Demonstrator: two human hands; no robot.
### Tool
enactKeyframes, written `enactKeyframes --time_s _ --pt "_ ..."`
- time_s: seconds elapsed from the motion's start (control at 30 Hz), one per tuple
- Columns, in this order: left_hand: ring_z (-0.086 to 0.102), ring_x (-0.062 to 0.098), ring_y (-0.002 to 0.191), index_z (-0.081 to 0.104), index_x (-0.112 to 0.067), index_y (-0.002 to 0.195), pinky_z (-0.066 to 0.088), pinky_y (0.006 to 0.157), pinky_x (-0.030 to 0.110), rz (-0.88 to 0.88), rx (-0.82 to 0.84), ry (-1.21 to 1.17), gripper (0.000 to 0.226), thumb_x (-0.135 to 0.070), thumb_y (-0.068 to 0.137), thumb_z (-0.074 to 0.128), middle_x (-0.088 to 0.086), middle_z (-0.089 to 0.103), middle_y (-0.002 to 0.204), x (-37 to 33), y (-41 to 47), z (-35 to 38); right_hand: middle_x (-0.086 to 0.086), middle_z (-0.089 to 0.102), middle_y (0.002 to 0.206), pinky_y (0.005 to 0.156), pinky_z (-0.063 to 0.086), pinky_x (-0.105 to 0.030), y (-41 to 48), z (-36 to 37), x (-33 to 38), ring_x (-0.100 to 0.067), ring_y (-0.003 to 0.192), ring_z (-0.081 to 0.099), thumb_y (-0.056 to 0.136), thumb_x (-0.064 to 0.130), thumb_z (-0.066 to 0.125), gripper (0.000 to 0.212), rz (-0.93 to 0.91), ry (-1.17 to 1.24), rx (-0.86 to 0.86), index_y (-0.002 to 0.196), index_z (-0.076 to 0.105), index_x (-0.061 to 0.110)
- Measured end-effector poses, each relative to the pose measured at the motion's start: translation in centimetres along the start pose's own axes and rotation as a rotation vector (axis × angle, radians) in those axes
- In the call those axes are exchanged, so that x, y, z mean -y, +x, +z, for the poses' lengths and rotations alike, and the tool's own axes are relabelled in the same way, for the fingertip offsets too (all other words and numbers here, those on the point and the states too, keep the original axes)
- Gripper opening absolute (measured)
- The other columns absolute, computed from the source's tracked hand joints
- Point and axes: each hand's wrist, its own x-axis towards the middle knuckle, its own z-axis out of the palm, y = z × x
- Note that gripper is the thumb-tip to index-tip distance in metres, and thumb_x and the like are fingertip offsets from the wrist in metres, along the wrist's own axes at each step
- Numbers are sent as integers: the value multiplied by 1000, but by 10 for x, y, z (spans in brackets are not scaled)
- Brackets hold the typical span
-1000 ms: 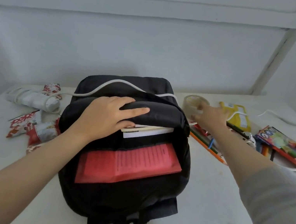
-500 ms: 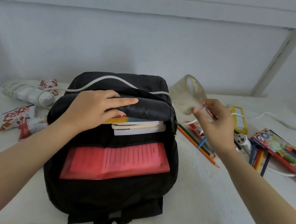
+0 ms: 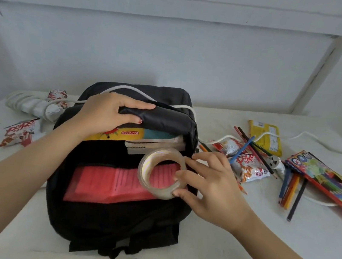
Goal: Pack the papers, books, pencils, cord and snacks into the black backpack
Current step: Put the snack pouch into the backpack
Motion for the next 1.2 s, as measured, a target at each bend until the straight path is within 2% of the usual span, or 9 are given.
enactKeyframes --time_s 0.13,0.33,0.7,0.8,0.9,1.0,1.07,1.13,1.2 --pt "45 -14 91 46 -75 99 33 69 0 -12 -35 -16 53 -30 81 69 -33 59 93 -5 -6 3 6 71 89 92 31 -35 3 12 2 -20 99 53 78 50 61 31 79 -69 26 92 71 25" --pt "51 -12 95 54 -60 108 35 72 4 -26 -74 -32 48 -22 82 70 -21 63 101 -7 -17 12 8 68 73 86 34 -37 -1 21 8 -19 84 54 73 59 64 45 181 -145 -74 100 70 23" --pt "46 -8 111 57 -53 110 30 88 6 -84 -129 -90 54 -10 79 70 -27 55 114 -15 -46 31 10 68 94 93 34 -39 -28 13 27 -17 97 54 83 43 59 37 322 -50 -80 112 64 20" --pt "49 -8 110 69 -41 88 31 93 7 -137 -183 -246 47 4 80 60 -21 58 113 -19 -57 36 8 67 91 92 34 -35 -44 9 30 -16 96 53 85 37 57 32 366 -20 -132 110 66 19" --pt "56 -4 99 67 -19 64 40 89 9 -193 -361 -373 33 6 78 52 -15 66 97 -31 -70 38 7 67 89 89 30 -28 -64 4 32 -14 95 52 85 34 53 31 482 0 -142 110 66 20" --pt "63 5 82 62 -12 61 49 76 20 -122 -494 -500 24 1 71 45 -4 68 81 -53 -86 36 7 68 90 86 29 -25 -83 -4 38 -16 94 56 85 34 48 32 643 1 -124 109 66 22" --pt "63 9 73 62 -16 62 48 67 20 -79 -485 -548 25 -2 71 43 -3 67 77 -70 -94 35 6 68 92 87 28 -23 -95 -11 41 -17 93 57 86 33 46 33 726 2 -131 109 66 21" --pt "60 16 65 65 -17 66 48 59 29 -38 -408 -563 23 -10 71 44 -1 65 71 -86 -99 36 5 69 94 88 27 -24 -103 -22 38 -18 93 57 86 31 50 31 789 -30 -151 108 67 20" --pt "60 16 66 67 -18 71 50 61 34 5 -291 -568 21 -10 73 48 -3 66 74 -102 -100 37 0 70 92 86 32 -31 -109 -35 26 -24 93 58 83 27 54 29 849 -106 -160 108 67 18"
